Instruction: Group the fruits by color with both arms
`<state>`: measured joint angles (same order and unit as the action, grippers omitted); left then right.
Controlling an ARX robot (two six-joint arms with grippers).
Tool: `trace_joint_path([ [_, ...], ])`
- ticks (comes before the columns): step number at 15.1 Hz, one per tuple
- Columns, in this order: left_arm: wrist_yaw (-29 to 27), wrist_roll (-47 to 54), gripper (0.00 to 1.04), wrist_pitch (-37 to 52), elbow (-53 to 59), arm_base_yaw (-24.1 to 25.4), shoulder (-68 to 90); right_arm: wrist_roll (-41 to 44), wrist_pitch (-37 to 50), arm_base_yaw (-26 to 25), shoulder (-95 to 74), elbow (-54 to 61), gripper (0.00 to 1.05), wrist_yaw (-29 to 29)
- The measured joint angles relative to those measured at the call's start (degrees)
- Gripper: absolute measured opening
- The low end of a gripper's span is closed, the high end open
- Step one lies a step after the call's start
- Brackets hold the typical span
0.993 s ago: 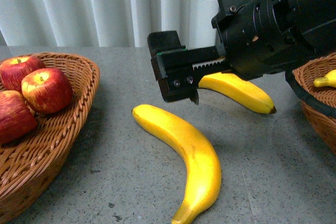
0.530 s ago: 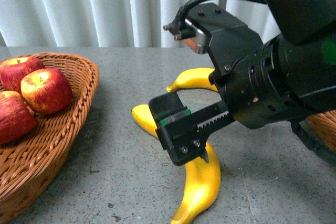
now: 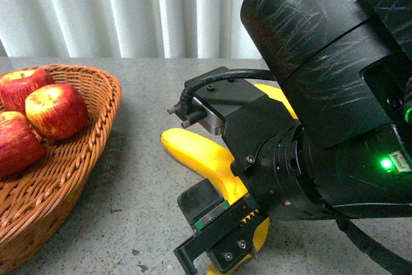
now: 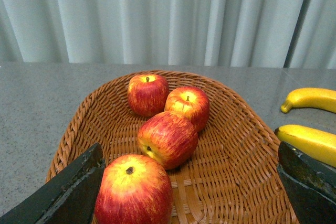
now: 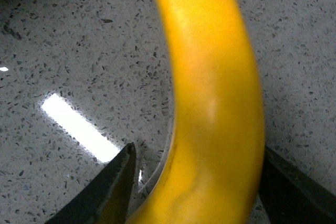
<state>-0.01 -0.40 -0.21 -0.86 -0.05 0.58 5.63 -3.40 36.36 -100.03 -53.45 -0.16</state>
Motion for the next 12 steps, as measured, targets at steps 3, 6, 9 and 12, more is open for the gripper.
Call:
trace_joint_path([
  [3,0.00,0.00,0.98,-0.02,0.00,0.00,0.00,-0.22,0.31,-0.22,0.15,-0.04,0.41,-1.25],
  [6,0.00,0.02,0.98,0.00,0.00,0.00,0.00,-3.76,1.51,-8.09,4.48,-1.14,0.40,-5.70],
  [9,0.00,0.00,0.98,-0.02,0.00,0.00,0.00,-4.57,2.58,-22.03,11.08,-4.09,0.40,-9.68],
  [12,0.00,0.00,0.98,-0.02,0.00,0.00,0.00,1.27,-2.32,-37.68,14.45,-3.89,0.40,-14.71],
])
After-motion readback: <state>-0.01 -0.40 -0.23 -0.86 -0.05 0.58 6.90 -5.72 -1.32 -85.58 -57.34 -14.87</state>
